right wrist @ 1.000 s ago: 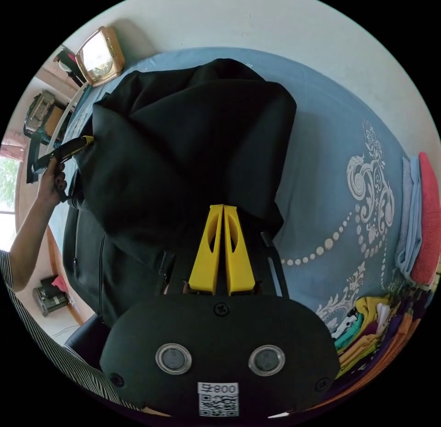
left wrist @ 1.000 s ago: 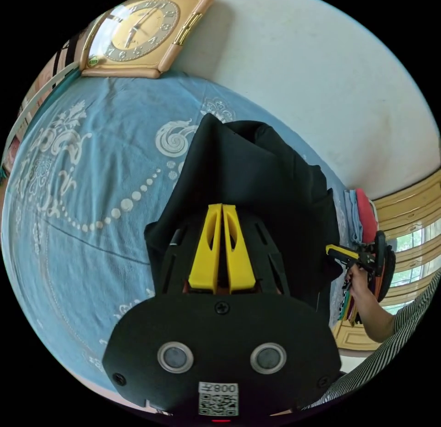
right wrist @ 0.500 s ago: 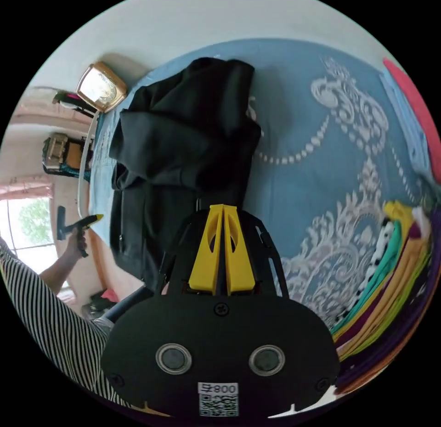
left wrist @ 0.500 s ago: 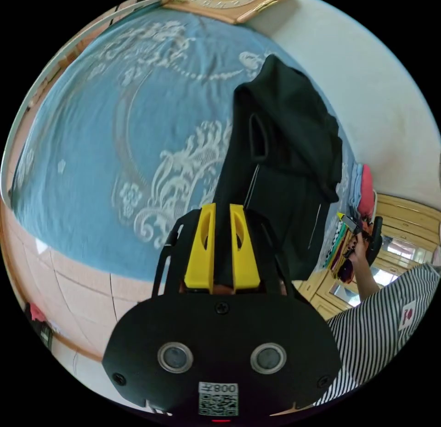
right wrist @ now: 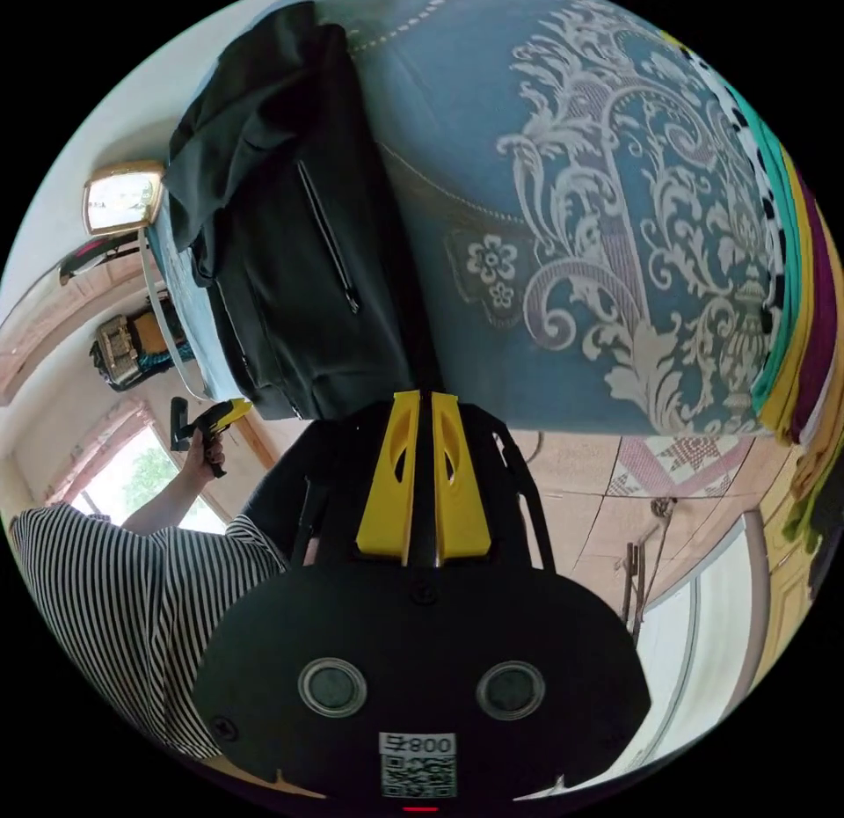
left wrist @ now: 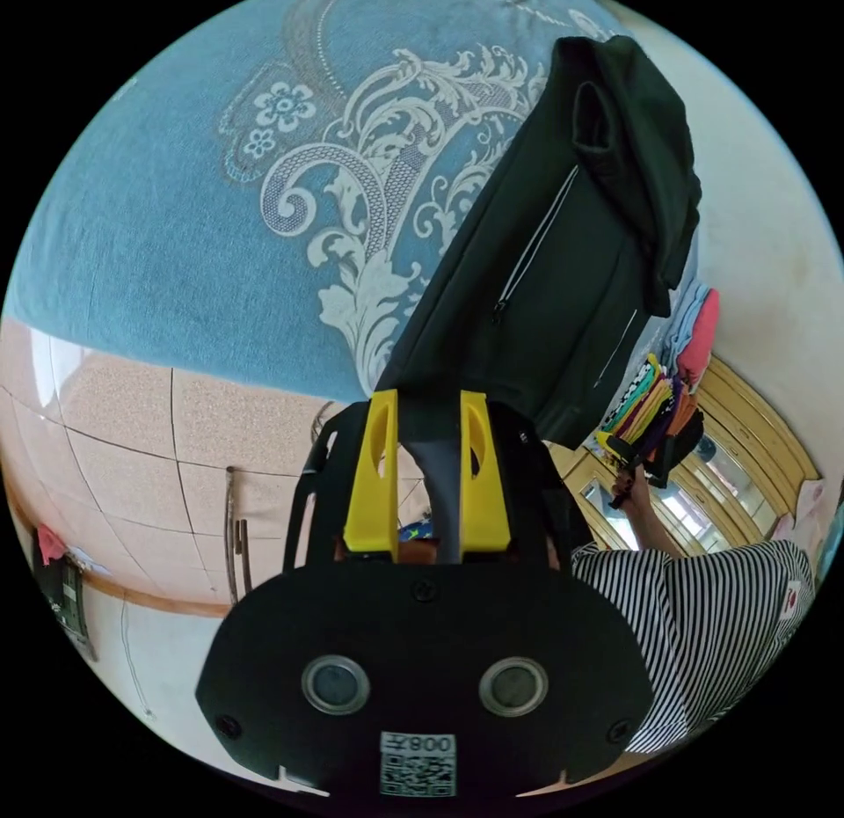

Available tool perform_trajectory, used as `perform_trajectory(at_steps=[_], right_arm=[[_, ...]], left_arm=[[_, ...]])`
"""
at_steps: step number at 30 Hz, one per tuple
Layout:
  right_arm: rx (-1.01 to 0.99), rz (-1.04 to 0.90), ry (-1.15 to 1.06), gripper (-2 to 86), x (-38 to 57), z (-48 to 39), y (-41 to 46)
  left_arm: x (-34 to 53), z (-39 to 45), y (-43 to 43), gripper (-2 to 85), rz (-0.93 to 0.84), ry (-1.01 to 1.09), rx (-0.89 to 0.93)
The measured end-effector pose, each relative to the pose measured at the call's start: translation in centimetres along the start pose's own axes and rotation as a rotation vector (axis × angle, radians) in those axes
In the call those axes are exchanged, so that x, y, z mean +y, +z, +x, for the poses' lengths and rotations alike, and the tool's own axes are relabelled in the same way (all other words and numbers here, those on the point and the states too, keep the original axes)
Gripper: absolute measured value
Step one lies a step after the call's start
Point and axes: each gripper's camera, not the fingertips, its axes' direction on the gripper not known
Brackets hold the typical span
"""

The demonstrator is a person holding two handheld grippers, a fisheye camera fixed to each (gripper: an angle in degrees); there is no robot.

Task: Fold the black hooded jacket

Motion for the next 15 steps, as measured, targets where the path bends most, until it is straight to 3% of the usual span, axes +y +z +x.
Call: perform_trajectory(at_steps=[15], right_arm=[[-0.027,-0.002,-0.107,7.1,0.9,3.5,4.3]], left_arm=[[1.8,-3.9,2.1,10.1,0.010,-0.016,-0.078]])
